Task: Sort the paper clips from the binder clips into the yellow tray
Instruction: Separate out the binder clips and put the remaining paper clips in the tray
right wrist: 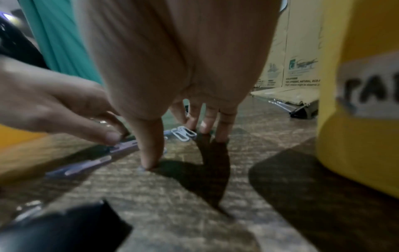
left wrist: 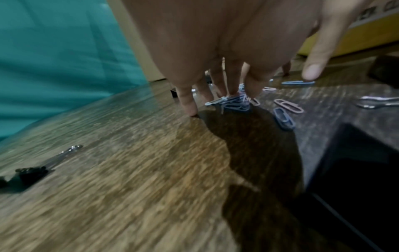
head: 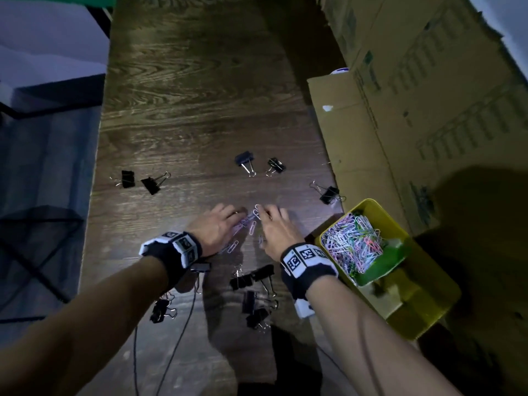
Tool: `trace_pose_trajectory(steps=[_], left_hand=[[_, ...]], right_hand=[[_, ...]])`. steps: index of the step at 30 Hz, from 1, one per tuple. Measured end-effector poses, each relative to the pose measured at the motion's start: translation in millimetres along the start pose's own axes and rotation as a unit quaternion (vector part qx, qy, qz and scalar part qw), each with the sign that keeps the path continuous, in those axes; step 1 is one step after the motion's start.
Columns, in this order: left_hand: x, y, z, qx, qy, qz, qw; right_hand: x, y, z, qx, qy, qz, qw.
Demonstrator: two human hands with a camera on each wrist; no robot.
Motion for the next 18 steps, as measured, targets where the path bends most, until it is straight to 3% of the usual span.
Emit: trace_pose_trajectory(steps=[4,11,15,18], left_hand=[[7.4,-16.1,-2.9,0.003,0.011,-0.039,0.999],[6.2,-15.9,8.6,-0.07,-0.096,0.068,0.991],[5.3,-15.8,15.1,-0.082,-0.122,0.081,0.986],[4.1,-15.2,16.1,-0.088,-0.124,0.087,0.985]], right_hand=[[2.9,8.8,4.1,-0.009,0.013,0.015,1.0],[6.1,12.5,-17.5,0.007,0.054,0.007,0.998],[7.5,16.2,-25.7,-0.003,0.021,0.009,1.0],[6.9,17.5,-27.0,0.022,0.055,0.005,0.998]])
Point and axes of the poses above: each hand's wrist, its own y-axis towards the middle knuckle, its own x-axis out of the palm, z = x × y, the point moved 5 cm from there along y, towards the middle knuckle, and after that the axes turned 4 degrees about z, right-handed, at the moved point
